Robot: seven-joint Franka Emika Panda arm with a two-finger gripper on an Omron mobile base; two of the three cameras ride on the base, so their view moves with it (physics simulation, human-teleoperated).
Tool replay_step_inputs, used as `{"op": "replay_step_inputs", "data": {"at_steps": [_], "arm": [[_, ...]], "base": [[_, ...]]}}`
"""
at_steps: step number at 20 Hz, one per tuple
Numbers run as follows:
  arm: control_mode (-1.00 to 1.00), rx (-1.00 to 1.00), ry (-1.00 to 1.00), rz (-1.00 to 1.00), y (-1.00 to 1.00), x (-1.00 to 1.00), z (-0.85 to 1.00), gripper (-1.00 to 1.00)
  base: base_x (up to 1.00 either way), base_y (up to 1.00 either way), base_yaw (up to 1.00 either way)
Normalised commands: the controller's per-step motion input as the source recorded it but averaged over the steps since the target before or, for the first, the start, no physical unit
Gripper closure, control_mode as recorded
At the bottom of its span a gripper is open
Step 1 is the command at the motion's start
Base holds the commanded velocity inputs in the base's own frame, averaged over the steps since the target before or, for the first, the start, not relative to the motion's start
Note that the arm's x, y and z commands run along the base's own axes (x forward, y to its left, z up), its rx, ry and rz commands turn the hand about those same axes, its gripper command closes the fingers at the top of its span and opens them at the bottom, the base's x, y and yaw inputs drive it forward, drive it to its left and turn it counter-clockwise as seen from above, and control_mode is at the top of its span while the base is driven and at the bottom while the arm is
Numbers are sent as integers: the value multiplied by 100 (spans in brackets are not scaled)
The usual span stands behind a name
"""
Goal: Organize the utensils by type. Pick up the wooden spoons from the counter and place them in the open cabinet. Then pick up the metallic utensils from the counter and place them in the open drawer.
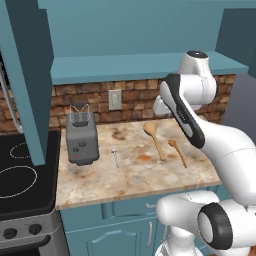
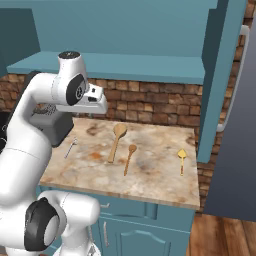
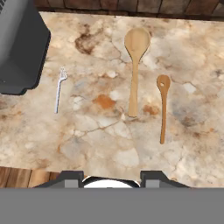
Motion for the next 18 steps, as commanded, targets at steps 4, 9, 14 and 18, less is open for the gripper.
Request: {"op": "replay_step_inputs", "data": {"at_steps": [4, 9, 14, 18], "arm": [[-100, 0, 0, 0, 0, -6, -4, -100], [-100, 0, 0, 0, 0, -27, -31, -100], [-100, 0, 0, 0, 0, -29, -42, -100], [-100, 0, 0, 0, 0, -11, -39, -100]], "base": [[0, 0, 0], [0, 0, 0], [0, 0, 0], [0, 0, 0]]}}
